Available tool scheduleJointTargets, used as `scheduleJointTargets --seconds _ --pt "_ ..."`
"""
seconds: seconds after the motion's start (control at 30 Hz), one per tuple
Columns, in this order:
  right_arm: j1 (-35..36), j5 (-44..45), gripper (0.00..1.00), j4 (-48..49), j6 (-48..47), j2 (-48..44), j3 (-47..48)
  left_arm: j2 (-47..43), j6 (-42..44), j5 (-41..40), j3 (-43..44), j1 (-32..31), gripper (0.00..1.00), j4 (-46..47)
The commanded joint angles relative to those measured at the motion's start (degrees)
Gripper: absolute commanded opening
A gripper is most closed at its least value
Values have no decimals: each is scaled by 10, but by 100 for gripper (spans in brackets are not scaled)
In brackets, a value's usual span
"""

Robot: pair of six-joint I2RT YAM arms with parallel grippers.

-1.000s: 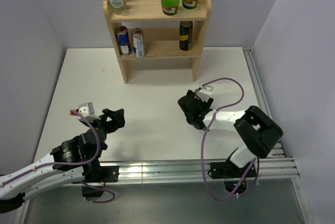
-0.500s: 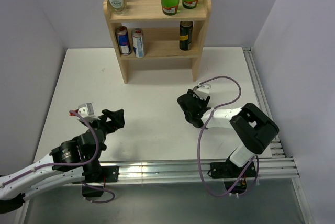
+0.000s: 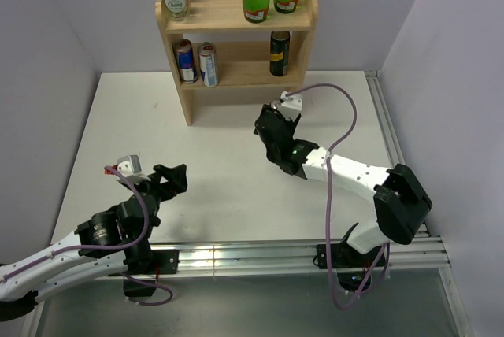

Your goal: Place and organize the beverage onto the shelf

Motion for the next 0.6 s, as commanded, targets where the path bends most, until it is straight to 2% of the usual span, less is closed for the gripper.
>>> scheduleJointTargets --seconds 0.0,0.37,0.57 --pt "6 19 0 23 -45 -17 91 -8 10 1 -2 -3 88 18" --pt "7 14 0 7 -149 100 290 -17 12 4 -4 -4 88 21" --pt "-3 19 0 2 -181 154 369 -16 10 8 -3 -3 93 18"
